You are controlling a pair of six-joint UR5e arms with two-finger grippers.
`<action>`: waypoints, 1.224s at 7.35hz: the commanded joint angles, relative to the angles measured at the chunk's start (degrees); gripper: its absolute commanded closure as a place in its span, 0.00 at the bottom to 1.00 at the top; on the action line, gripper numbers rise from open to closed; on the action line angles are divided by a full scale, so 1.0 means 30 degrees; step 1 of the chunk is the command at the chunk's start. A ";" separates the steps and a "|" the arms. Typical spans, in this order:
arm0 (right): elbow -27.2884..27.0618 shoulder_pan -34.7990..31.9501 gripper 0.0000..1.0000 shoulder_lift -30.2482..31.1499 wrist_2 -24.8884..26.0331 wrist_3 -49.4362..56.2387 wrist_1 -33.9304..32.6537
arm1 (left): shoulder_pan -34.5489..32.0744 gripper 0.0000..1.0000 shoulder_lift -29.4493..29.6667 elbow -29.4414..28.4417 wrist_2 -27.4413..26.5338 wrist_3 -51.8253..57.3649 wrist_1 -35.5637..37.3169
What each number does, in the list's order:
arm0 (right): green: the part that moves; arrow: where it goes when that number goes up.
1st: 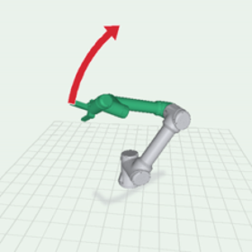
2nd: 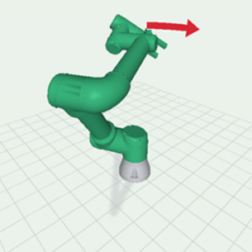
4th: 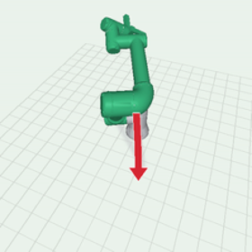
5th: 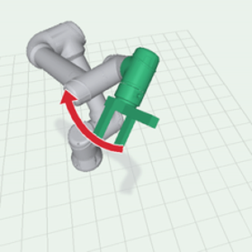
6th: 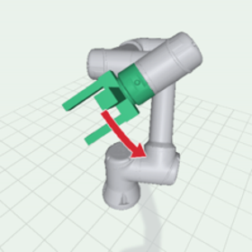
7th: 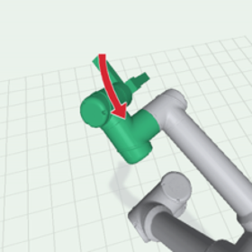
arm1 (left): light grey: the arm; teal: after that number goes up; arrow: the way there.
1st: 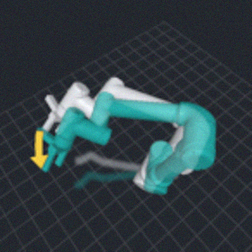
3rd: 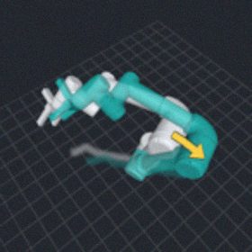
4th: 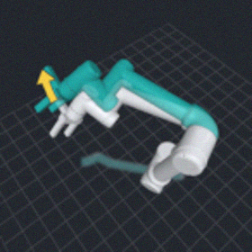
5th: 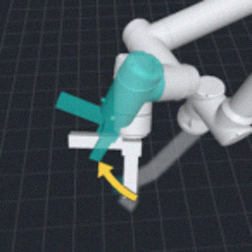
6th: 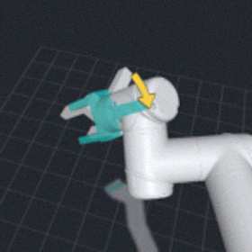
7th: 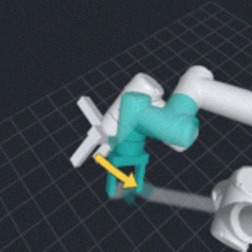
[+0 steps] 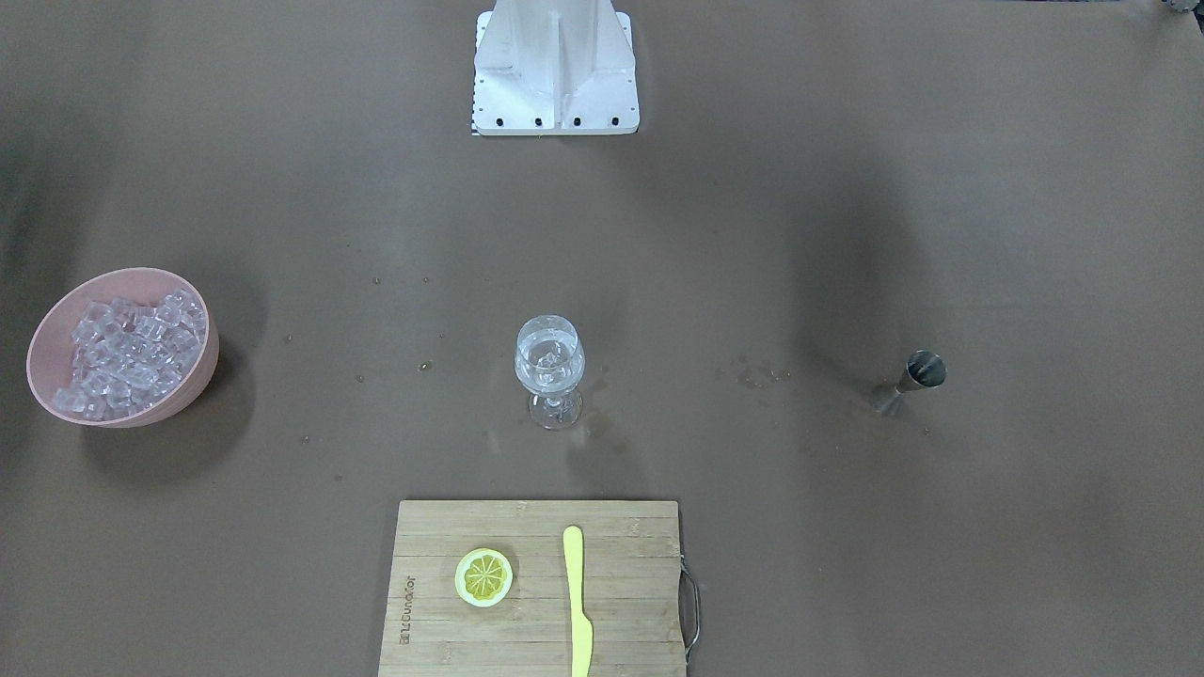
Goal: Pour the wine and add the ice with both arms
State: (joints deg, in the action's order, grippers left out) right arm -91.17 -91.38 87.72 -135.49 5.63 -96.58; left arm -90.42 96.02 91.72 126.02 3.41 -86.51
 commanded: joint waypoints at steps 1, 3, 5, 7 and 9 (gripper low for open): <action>0.0013 -0.0651 0.00 -0.0147 -0.0657 0.0001 0.0086 | -0.0065 0.02 -0.0102 -0.0075 0.0006 -0.0023 0.0067; -0.0020 -0.0652 0.00 -0.0149 -0.0657 -0.0791 0.0114 | -0.0152 0.02 -0.0247 -0.0454 0.0848 -0.0053 0.0068; -0.0020 -0.0652 0.00 -0.0090 -0.0715 -0.0792 0.0114 | -0.0299 0.02 -0.0861 -0.0662 0.1587 -0.0023 -0.0195; -0.0019 -0.0652 0.00 -0.0061 -0.0773 -0.0821 0.0114 | -0.1201 0.02 -0.0893 -0.0546 0.1588 0.0006 -0.0109; -0.0048 -0.0652 0.00 -0.0003 -0.0803 -0.0792 0.0114 | -0.1529 0.02 -0.1183 -0.0573 0.2140 0.0035 0.0010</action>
